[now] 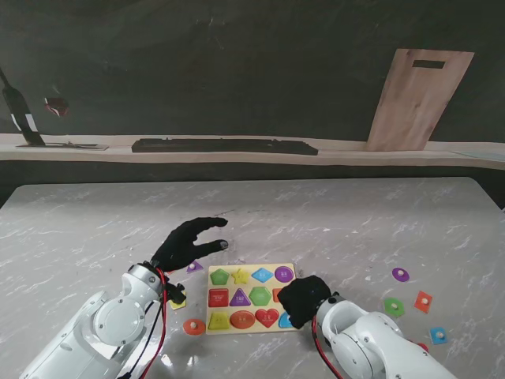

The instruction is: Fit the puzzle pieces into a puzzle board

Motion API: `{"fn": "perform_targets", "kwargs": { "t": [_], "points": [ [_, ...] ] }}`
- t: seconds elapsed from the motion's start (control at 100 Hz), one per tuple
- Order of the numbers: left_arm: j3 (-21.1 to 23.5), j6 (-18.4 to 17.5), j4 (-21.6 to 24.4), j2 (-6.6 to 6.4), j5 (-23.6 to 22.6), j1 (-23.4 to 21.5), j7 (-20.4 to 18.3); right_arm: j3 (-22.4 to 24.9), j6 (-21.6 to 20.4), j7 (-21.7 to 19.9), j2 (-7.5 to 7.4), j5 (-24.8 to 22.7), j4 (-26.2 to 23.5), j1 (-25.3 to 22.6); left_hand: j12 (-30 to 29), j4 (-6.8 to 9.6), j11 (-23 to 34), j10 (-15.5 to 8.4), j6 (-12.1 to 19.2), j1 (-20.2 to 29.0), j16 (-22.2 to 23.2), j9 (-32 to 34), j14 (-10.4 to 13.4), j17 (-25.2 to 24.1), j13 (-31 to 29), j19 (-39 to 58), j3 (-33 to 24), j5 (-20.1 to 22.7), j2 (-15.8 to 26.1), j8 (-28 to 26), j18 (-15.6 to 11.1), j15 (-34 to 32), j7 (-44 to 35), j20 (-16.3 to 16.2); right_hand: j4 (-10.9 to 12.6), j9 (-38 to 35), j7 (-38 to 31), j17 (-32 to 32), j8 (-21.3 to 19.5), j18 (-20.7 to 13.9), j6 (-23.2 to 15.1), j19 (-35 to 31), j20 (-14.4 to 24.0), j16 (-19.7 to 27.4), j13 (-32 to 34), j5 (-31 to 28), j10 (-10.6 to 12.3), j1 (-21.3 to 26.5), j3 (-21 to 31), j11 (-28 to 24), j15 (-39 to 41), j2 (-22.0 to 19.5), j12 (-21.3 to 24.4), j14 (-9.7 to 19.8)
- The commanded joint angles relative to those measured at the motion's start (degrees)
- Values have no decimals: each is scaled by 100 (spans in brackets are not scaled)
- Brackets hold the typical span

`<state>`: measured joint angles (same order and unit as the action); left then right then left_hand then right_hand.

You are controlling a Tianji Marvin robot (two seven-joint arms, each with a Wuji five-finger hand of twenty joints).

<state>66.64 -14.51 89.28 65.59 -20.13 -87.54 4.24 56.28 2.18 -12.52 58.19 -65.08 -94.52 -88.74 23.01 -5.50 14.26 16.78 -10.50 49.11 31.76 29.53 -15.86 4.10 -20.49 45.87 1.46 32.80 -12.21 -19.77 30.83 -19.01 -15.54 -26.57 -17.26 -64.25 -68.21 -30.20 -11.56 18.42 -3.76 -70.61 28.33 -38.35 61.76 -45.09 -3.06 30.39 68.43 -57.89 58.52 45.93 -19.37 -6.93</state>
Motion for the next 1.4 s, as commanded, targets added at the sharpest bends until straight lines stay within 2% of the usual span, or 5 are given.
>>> {"fn": "perform_targets", "kwargs": {
  "t": [0.0,0.57,0.77,1.12,1.39],
  "points": [
    [-15,8,20,2,41,5,-24,-40,16,12,-4,-74,59,-40,22,185,-75,-45,143,-30,83,63,16,-54,-87,107,46,105,178,-50,-1011,-110,65,-28,194,-108,-63,-55,-5,165,-365,-229,-77,-33,239,-152,8,16,77,-195,192,-82,-65,154],
    [-25,25,28,-1,76,13,-63,-89,-207,423,-19,-438,189,-3,48,185,-48,-39,136,-59,115,156,-6,-40,-150,118,49,126,222,-56,-1007,-165,57,-28,192,26,-188,-36,-123,105,-641,-225,-110,-62,164,3,170,-69,-43,-307,233,-24,-147,282],
    [-18,19,34,-2,79,4,-65,-78,-423,526,-33,-493,241,26,54,185,-45,-44,145,-64,123,174,-18,-34,-166,124,51,129,220,-57,-1004,-180,54,-26,165,70,-263,-26,-186,12,-832,-186,-141,-73,130,73,297,-82,19,-357,232,158,-145,392],
    [-11,29,46,-3,88,-3,-73,-65,-792,620,-64,-562,334,94,59,185,-46,-34,142,-73,130,190,-31,-36,-174,122,51,138,229,-58,-998,-190,53,-18,156,247,-256,50,-215,-101,-1154,-62,-189,-77,-75,257,461,49,48,-311,113,0,-119,515],
    [-6,38,57,-3,85,-9,-72,29,-767,573,-98,-932,260,22,62,186,-47,-17,131,-70,136,214,-43,-37,-189,123,50,164,235,-61,-985,-197,51,-15,133,626,16,172,-359,-111,-783,-4,-150,-126,-297,519,416,-585,61,-340,43,571,-363,490]
  ]
}}
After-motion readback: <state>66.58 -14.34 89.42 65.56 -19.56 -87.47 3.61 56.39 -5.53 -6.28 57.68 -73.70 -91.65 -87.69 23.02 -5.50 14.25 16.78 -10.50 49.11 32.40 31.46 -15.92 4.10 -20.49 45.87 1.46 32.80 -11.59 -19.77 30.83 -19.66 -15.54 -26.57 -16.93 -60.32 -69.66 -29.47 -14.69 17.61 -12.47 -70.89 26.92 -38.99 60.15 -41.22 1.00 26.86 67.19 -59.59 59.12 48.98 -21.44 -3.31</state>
